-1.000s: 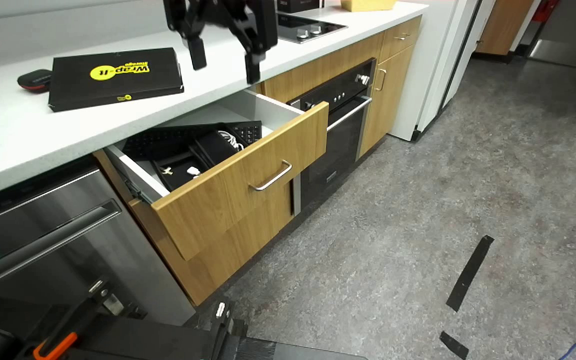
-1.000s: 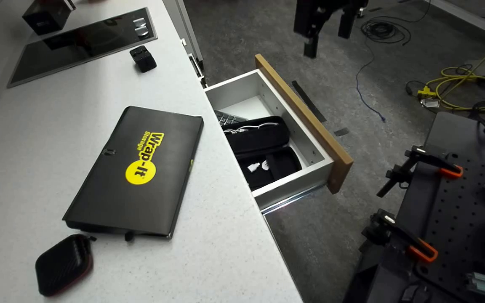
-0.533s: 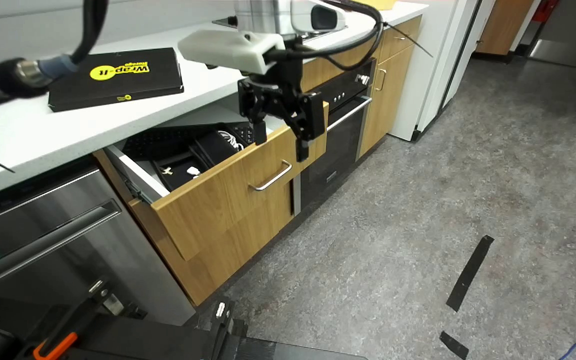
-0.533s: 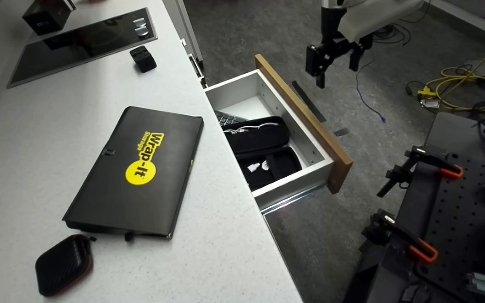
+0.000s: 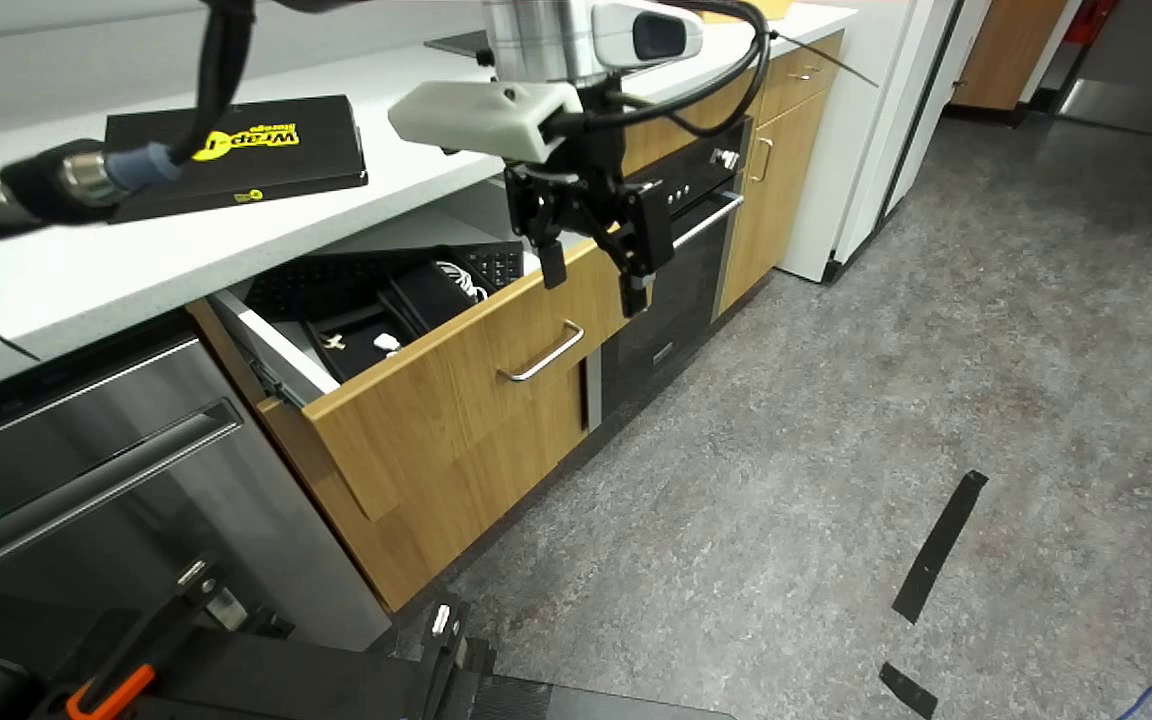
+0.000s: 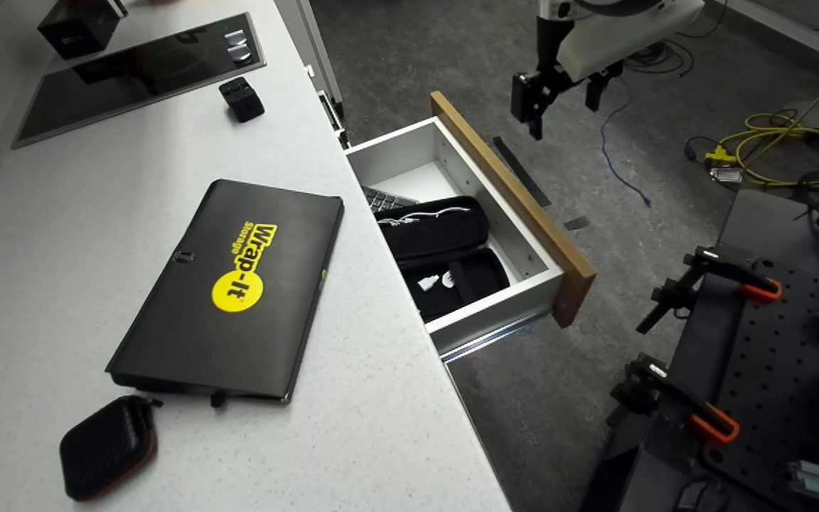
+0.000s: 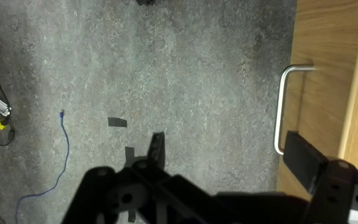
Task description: Close the drawer
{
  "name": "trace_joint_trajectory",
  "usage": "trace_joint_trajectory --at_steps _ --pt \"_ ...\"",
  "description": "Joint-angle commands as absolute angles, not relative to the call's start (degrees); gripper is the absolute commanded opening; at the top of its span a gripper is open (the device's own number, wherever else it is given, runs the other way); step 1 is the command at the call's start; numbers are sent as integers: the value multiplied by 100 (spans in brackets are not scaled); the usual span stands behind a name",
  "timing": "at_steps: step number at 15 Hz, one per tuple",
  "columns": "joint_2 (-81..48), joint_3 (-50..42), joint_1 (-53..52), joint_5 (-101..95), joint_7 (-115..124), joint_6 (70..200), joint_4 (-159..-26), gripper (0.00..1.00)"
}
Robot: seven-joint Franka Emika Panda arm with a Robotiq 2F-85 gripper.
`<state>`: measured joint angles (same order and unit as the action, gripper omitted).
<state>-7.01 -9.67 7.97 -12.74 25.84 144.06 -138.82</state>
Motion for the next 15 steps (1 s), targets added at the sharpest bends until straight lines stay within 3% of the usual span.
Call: trace_joint_trajectory --at_steps 1,5,15 --pt "-1366 -1422 603 -2538 4097 15123 -13648 100" --pt "-2228 -1825 316 -2990 5135 15287 -13148 100" --pt "-3376 -572 706 199 2935 15205 -11906 100"
